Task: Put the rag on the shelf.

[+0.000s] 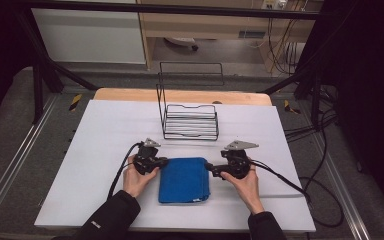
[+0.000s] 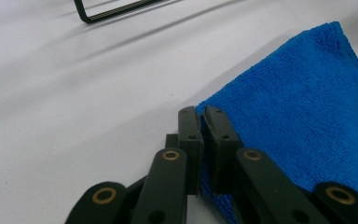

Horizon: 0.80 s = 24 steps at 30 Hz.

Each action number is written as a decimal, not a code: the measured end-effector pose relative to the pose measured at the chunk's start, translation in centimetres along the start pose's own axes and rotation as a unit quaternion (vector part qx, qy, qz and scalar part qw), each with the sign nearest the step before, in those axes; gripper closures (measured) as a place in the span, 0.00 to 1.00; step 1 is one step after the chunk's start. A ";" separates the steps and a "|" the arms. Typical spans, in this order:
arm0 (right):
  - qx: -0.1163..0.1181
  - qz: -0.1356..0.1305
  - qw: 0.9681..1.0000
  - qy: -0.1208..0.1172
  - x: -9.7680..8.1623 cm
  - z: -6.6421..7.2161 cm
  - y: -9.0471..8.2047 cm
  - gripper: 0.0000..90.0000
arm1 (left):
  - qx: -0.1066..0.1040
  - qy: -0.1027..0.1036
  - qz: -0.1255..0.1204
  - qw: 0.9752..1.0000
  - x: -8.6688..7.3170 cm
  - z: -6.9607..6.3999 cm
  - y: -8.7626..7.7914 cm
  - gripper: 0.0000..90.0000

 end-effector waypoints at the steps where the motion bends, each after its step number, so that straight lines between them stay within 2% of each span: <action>1: -0.002 0.004 1.000 -0.001 0.2 0.1 0.5 0.25 | 0.000 0.003 -0.002 1.000 0.0 0.0 0.0 0.95; 5: -0.020 0.023 1.000 -0.003 0.4 0.2 3.0 0.36 | 0.004 0.010 -0.006 1.000 -0.1 -0.1 0.1 0.95; 8: -0.029 0.032 0.999 -0.002 0.2 0.2 3.6 0.41 | -0.001 0.011 -0.006 1.000 -0.2 0.0 0.2 0.94; 10: -0.036 0.036 0.999 -0.001 -0.1 0.1 4.0 0.49 | -0.005 0.011 -0.007 1.000 -0.2 0.1 0.2 0.94; 18: -0.033 0.049 0.998 0.003 -0.4 0.2 4.1 0.62 | -0.011 0.018 -0.008 1.000 -0.2 0.2 0.2 0.93; 24: -0.024 0.059 0.998 0.017 -0.6 0.4 4.0 0.74 | -0.013 0.020 -0.008 1.000 -0.2 0.2 0.2 0.93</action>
Point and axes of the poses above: each handheld gripper's, and its own axes: y roughly forward along the jaws, x roughly out of its top, z roughly to its left, the point moved 3 cm from there along y, roughly forward along the jaws, and after that the axes turned 12 degrees about y, right-handed, at the moved point
